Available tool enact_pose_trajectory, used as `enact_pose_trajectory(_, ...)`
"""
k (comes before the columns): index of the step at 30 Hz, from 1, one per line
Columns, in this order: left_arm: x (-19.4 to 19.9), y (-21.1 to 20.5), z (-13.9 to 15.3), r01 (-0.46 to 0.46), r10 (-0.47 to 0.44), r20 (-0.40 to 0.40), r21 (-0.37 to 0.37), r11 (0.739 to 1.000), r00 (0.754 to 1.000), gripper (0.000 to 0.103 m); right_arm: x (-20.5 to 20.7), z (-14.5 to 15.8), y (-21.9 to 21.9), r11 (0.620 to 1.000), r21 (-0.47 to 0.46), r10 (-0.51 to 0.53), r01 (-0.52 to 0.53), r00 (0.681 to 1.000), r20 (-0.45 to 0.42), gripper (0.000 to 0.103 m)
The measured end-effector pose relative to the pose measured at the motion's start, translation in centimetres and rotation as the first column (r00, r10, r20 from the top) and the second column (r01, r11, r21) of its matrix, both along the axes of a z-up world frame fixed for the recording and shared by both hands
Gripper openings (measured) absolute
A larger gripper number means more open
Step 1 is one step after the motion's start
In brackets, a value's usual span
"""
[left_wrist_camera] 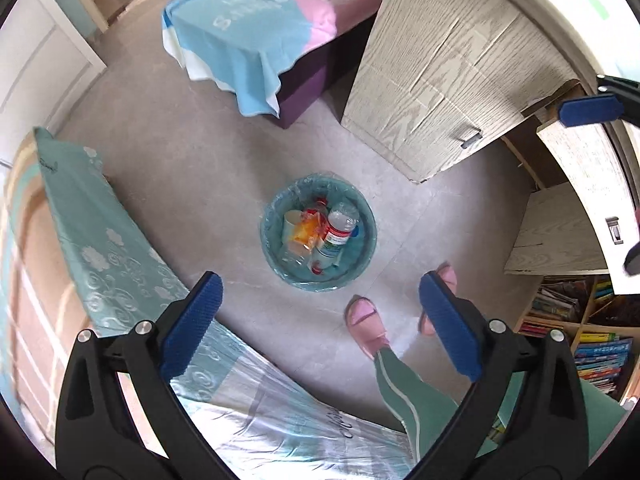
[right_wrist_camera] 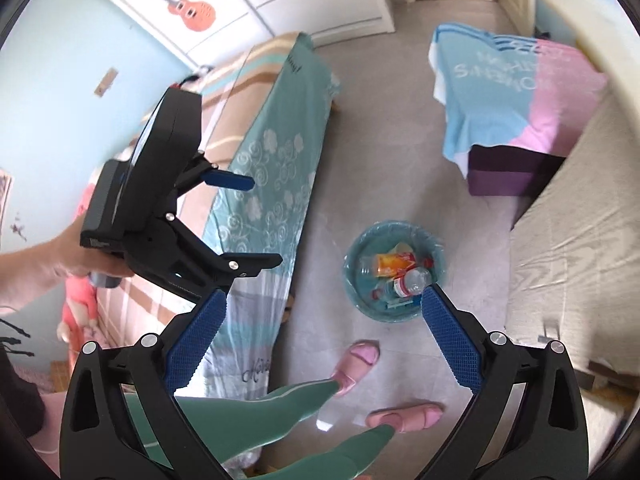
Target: Collect trash
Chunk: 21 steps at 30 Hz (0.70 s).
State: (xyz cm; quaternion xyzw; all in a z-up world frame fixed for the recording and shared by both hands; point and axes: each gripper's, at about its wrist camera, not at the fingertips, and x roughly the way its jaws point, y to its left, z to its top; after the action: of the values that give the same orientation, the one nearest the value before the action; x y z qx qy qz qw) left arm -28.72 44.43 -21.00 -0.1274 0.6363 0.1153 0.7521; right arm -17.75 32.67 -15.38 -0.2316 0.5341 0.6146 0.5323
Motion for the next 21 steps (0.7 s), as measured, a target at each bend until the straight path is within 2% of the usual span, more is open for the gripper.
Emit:
enact_pose_trajectory(4,0.5,-1.0,3.3,0.000,0.001,0.040,-0.019,1.000,0.999,0.096,1.1,3.5,-2.3,0.997,0.039,-0.061,0.061,0.998,-0.003,0.097)
enact_pose_trajectory(9,2.2,-3.1,7.1,0.040,-0.041,0.074,0.012,0.999,0.996,0.097,2.7,8.1,-6.2,0.989,0.078,-0.132,0.129,0.991,0.032,0.097)
enact_pose_trajectory(12,3.5,-4.3,9.4,0.028,-0.021,0.121,-0.055,0.998,0.992,0.097,4.0,10.3,-8.8,0.980,0.095,-0.181,0.175,0.982,0.055,0.097)
enact_pose_trajectory(14,4.8,-5.3,11.0,0.055,-0.047,0.151,-0.047,0.997,0.987,0.097,5.1,11.8,-11.0,0.969,0.101,-0.232,0.224,0.970,0.074,0.097)
enact_pose_trajectory(17,7.4,-7.4,13.6,0.131,-0.127,0.193,-0.005,0.991,0.973,0.097,6.7,13.5,-14.6,0.944,0.122,-0.318,0.306,0.943,0.095,0.097)
enact_pose_trajectory(21,11.3,-10.8,16.8,0.232,-0.240,0.245,0.062,0.971,0.939,0.097,9.0,15.3,-20.4,0.884,0.134,-0.464,0.447,0.873,0.149,0.097)
